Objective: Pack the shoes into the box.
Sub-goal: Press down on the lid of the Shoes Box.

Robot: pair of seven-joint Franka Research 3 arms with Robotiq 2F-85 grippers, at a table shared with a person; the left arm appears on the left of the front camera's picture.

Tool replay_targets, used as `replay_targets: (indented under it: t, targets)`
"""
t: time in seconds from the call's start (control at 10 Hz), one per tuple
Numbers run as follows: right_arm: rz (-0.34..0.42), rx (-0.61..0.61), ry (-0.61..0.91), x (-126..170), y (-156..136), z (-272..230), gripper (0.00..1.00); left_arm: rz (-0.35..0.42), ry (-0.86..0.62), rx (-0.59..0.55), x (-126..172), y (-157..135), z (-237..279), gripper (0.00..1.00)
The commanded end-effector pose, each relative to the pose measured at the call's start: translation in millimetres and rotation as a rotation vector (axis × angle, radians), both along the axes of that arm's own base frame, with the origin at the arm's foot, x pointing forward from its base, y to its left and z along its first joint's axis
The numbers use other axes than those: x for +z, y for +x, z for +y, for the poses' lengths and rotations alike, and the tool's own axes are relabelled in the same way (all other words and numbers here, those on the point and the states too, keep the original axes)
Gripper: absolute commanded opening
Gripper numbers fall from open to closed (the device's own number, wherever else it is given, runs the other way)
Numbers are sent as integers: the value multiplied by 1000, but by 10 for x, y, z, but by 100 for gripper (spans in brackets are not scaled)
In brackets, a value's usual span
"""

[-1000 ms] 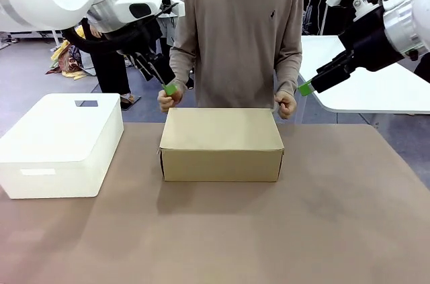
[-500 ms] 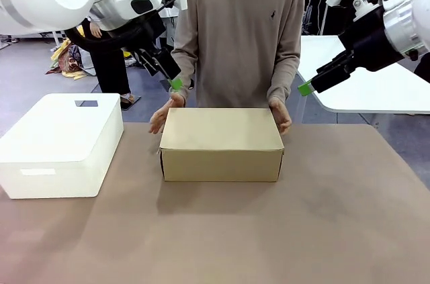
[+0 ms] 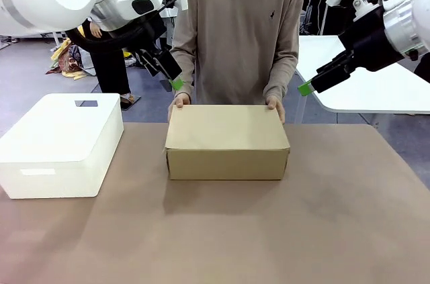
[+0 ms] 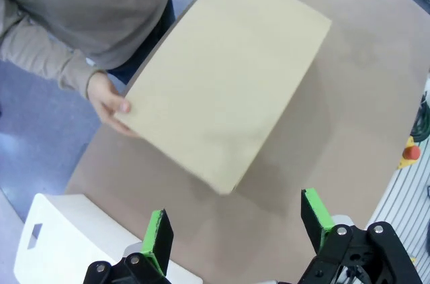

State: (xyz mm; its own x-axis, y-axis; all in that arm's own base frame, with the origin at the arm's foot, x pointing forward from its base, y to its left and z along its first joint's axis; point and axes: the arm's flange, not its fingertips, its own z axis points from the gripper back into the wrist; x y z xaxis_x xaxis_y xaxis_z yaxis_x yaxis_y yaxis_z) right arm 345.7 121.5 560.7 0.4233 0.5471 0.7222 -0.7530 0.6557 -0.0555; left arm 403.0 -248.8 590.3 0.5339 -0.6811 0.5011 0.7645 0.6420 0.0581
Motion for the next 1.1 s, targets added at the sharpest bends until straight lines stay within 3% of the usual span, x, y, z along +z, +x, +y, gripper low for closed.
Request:
replay_targets:
  t: [0.0, 1.0]
  targets:
    - [-3, -23, -1, -27, -8, 14, 100, -1, 9, -1, 11, -13, 16, 100]
    - [-3, -23, -1, -27, -8, 14, 100, -1, 9, -1, 11, -13, 16, 100]
